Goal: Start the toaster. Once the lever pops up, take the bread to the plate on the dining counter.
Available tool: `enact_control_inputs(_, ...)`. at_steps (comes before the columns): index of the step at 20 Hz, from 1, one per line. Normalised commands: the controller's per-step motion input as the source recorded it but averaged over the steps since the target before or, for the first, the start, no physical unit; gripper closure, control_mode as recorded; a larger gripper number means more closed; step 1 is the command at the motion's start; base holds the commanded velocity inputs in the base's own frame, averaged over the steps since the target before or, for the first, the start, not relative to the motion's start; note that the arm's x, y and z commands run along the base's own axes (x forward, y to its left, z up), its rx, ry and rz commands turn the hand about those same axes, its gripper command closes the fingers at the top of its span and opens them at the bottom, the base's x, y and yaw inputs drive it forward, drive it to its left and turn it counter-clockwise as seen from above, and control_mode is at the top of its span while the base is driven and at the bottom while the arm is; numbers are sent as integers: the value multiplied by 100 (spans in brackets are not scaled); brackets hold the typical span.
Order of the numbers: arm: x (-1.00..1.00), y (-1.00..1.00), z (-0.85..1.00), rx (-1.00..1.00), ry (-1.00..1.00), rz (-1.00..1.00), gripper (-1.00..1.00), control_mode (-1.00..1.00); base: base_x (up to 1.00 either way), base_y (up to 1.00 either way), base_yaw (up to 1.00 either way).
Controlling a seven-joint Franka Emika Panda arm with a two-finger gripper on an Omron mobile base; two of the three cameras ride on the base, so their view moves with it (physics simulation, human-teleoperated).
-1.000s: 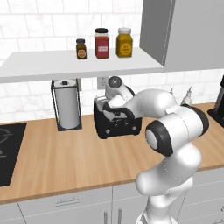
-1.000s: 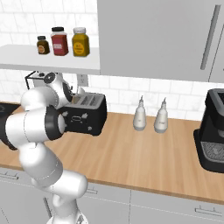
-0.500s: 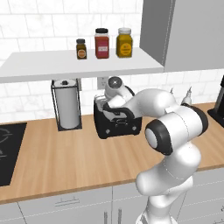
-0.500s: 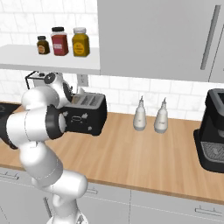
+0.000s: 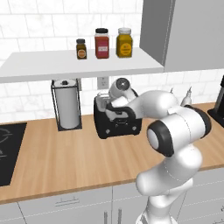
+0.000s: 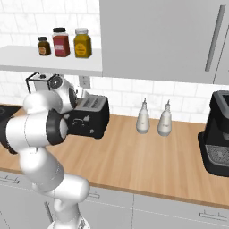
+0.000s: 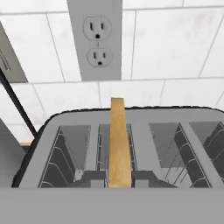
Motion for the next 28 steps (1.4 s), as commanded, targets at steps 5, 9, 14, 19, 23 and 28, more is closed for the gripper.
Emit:
enact_control_inputs(5, 0, -3, 40, 9, -17, 0, 100, -100, 0, 0, 0)
enact_control_inputs(9, 0, 0, 33, 3, -20, 0, 100, -100, 0, 0, 0)
enact_control_inputs(14, 0, -2, 23, 0, -21, 0, 100, -100, 0, 0, 0)
enact_control_inputs(19, -1, -3, 35, 2, -27, 0, 100, -100, 0, 0, 0)
enact_control_inputs(23, -22, 0, 51, 10, -22, 0, 100, -100, 0, 0, 0)
enact_control_inputs(28, -67, -18, 33, 17, -3, 1, 100, -100, 0, 0, 0)
